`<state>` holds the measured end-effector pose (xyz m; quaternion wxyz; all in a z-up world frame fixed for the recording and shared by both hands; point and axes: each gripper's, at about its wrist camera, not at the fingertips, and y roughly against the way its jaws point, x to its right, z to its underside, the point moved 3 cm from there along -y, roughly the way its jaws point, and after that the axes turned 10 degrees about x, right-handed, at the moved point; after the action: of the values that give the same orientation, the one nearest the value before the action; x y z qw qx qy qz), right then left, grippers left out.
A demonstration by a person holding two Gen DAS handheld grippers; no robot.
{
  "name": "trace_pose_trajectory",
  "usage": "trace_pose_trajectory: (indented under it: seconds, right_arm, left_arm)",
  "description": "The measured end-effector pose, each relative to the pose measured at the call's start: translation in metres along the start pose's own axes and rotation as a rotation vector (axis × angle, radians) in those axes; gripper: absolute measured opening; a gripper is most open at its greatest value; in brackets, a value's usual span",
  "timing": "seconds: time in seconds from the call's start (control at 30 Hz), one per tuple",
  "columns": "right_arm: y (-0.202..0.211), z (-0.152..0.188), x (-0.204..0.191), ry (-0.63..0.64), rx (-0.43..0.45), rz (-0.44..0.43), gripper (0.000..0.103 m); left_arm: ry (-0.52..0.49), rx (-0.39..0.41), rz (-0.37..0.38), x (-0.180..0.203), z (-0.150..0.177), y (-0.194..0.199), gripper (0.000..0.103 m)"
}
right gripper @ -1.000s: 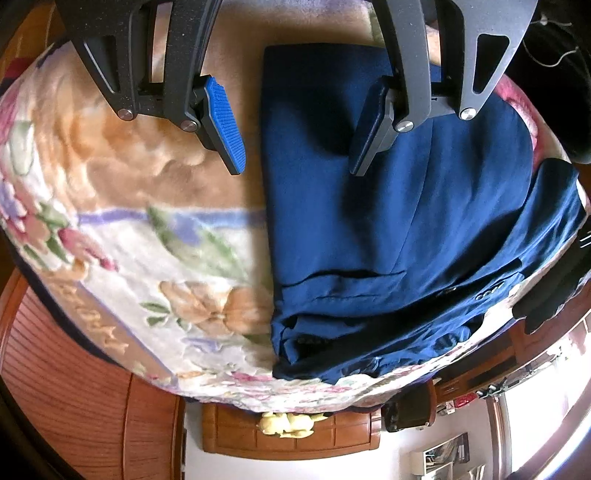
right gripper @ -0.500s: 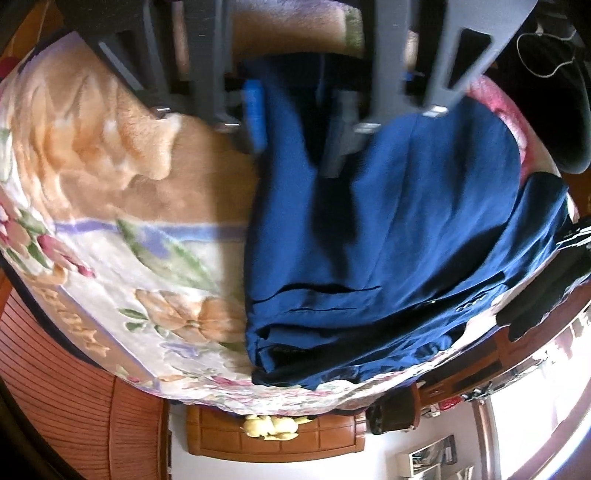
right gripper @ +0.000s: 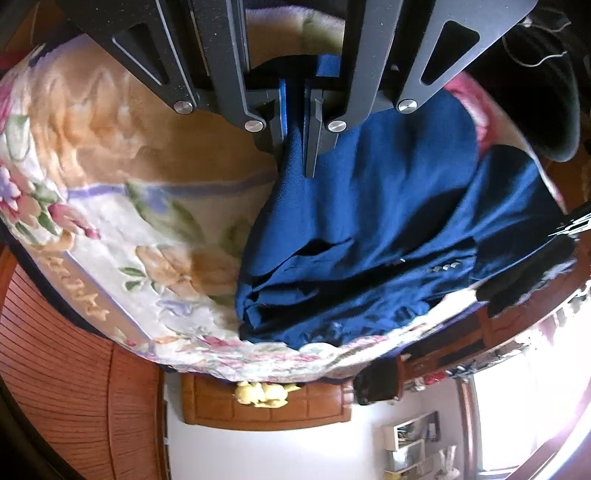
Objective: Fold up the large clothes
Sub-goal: 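Grasp the hem with both grippers, fold it toward the collar, open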
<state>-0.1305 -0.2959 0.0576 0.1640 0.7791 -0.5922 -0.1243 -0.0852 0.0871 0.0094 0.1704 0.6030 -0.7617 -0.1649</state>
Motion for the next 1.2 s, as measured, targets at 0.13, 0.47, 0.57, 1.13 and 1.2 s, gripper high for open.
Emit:
trace_pose_trajectory:
  seconds: [0.13, 0.47, 0.57, 1.13, 1.2]
  right_arm:
    - [0.021, -0.004, -0.006, 0.011, 0.026, -0.025, 0.005]
    - [0.09, -0.012, -0.003, 0.044, 0.114, -0.038, 0.005]
    - [0.09, -0.017, 0.003, 0.043, 0.13, -0.036, 0.005]
    - [-0.099, -0.125, 0.022, 0.09, 0.196, -0.039, 0.005]
    - [-0.136, -0.142, 0.025, 0.108, 0.179, -0.019, 0.005]
  left_arm:
    - [-0.005, 0.06, 0.007, 0.009, -0.011, 0.026, 0.005]
    - [-0.06, 0.22, 0.027, 0.023, -0.05, 0.088, 0.005]
    - [-0.082, 0.234, 0.034, 0.028, -0.06, 0.079, 0.005]
    - [-0.097, 0.203, -0.01, -0.015, -0.176, -0.096, 0.005]
    - [-0.088, 0.185, -0.033, -0.027, -0.191, -0.121, 0.005]
